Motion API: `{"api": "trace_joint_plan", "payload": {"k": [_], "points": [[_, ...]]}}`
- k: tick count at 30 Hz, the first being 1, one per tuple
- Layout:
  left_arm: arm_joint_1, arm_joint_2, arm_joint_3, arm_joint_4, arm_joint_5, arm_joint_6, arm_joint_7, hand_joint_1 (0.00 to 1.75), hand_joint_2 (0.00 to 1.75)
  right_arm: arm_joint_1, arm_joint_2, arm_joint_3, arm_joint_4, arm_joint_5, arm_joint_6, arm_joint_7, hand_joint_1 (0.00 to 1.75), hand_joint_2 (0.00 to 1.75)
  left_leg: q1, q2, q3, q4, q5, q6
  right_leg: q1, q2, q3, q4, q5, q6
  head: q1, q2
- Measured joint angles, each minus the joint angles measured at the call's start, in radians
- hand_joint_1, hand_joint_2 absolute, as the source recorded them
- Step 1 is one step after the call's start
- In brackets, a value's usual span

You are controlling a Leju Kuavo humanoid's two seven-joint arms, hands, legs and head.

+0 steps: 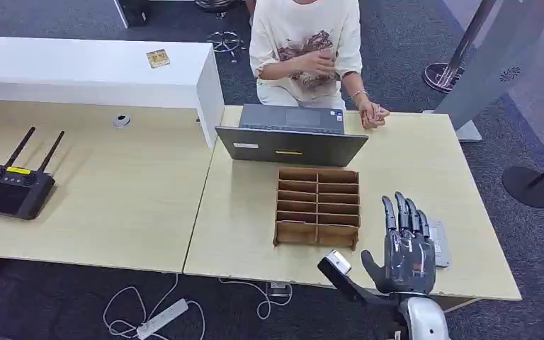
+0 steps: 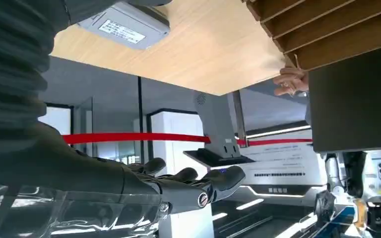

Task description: Pass the card to the sensor for recognition and then transmit it.

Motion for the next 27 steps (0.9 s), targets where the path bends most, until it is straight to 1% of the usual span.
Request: {"api": "trace_joint_plan", "payload": {"k": [13,21,27], "points": [[-0.001,0.000,0.000,0.000,-0.015,-0.002,0.001,0.00,0.00,-0.003,-0.013,0.043,0.016,0.004,0.012,0.003,0.00,1.75,0.000,0.000,0.000,0.000,0.000,0.000,0.000,0.000,0.000,0.000,0.000,0.000,0.000,0.000],[-0.002,0.000,0.000,0.000,-0.026,-0.002,0.001,0.00,0.00,-0.027,-0.013,0.050,0.058,0.002,0.045,0.021,0.00,1.75,0.000,0.000,0.000,0.000,0.000,0.000,0.000,0.000,0.000,0.000,0.000,0.000,0.000,0.000],[-0.004,0.000,0.000,0.000,-0.030,-0.009,0.001,0.00,0.00,-0.054,-0.013,0.052,0.094,-0.001,0.063,0.021,0.00,1.75,0.000,0.000,0.000,0.000,0.000,0.000,0.000,0.000,0.000,0.000,0.000,0.000,0.000,0.000]]}}
